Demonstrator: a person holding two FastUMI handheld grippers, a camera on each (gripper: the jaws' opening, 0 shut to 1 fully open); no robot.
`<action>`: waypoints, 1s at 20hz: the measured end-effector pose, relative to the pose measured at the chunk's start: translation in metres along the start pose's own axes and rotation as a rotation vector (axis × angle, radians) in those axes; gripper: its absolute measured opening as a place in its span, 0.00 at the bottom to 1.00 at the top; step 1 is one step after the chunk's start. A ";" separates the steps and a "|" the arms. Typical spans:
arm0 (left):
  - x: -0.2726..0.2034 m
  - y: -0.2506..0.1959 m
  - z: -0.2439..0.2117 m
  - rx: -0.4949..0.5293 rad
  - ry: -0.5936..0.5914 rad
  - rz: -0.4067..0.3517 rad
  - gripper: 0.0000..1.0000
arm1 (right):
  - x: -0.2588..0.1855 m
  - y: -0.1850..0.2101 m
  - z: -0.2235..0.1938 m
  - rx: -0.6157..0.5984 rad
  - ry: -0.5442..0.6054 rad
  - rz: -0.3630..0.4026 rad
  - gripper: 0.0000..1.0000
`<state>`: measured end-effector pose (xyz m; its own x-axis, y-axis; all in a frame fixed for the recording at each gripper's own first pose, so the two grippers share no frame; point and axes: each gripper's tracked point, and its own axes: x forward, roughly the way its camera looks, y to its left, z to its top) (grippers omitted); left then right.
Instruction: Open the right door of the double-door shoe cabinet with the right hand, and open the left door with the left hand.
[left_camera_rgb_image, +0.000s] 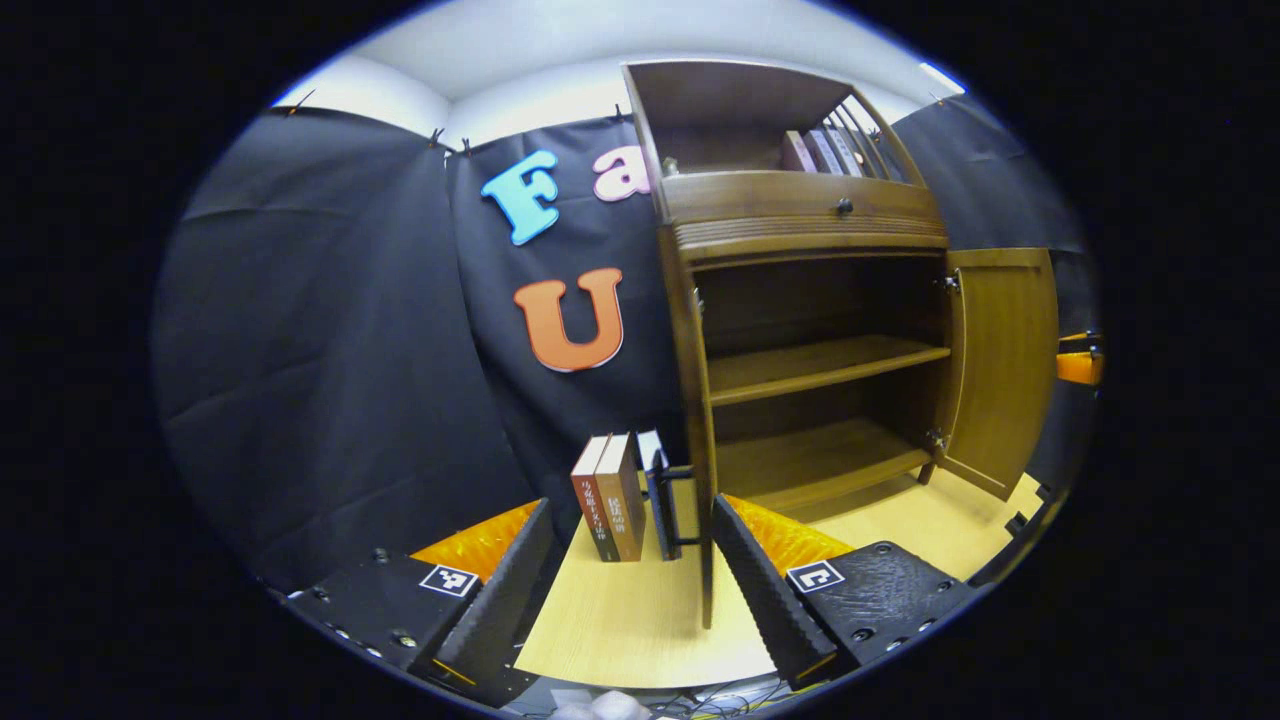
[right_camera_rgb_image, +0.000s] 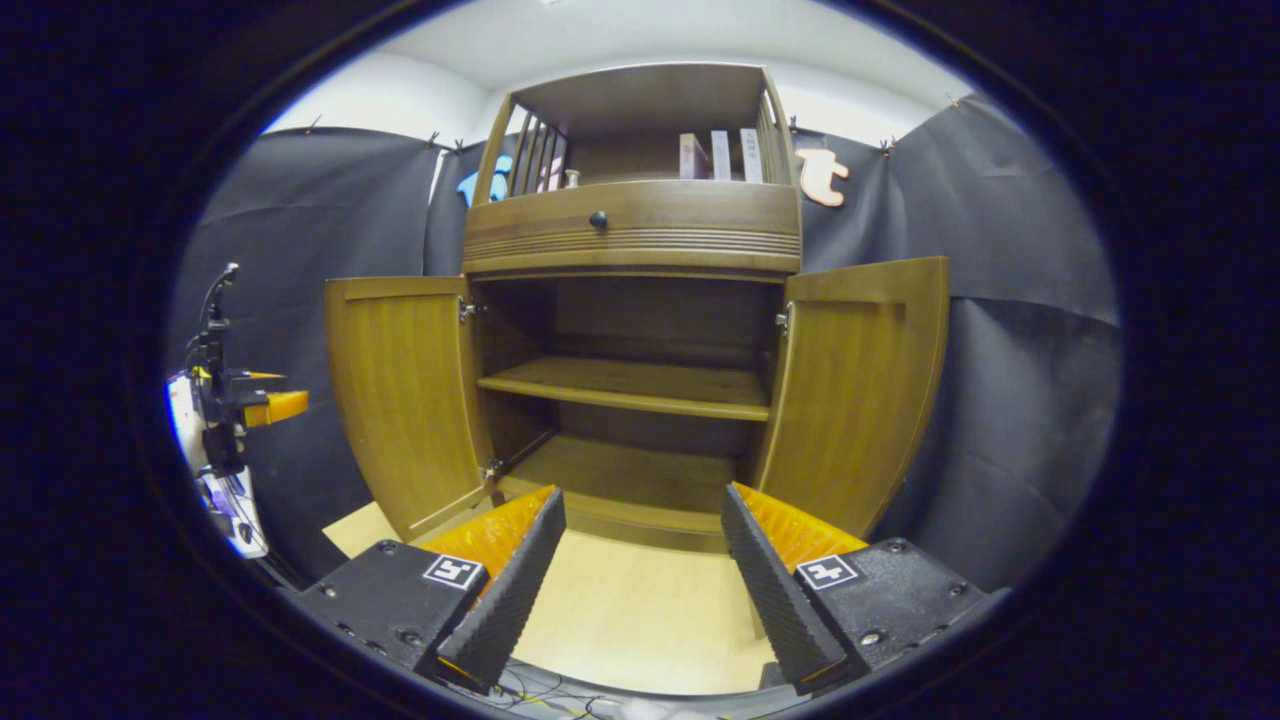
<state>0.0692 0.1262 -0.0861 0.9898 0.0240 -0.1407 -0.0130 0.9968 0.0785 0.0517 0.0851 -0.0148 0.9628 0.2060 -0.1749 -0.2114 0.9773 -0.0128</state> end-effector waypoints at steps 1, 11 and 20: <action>0.004 -0.008 0.006 -0.011 -0.008 -0.009 0.96 | 0.000 -0.002 0.001 0.006 -0.004 -0.003 0.99; -0.003 -0.106 0.047 -0.098 -0.071 -0.005 0.96 | -0.010 -0.029 0.003 0.059 -0.032 -0.097 0.99; -0.017 -0.183 0.036 -0.089 -0.086 -0.042 0.96 | -0.016 -0.034 -0.009 0.087 -0.016 -0.147 0.99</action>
<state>0.0599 -0.0593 -0.0624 0.9982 -0.0208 -0.0568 0.0200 0.9997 -0.0145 0.0422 0.0477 -0.0205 0.9850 0.0602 -0.1619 -0.0530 0.9974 0.0484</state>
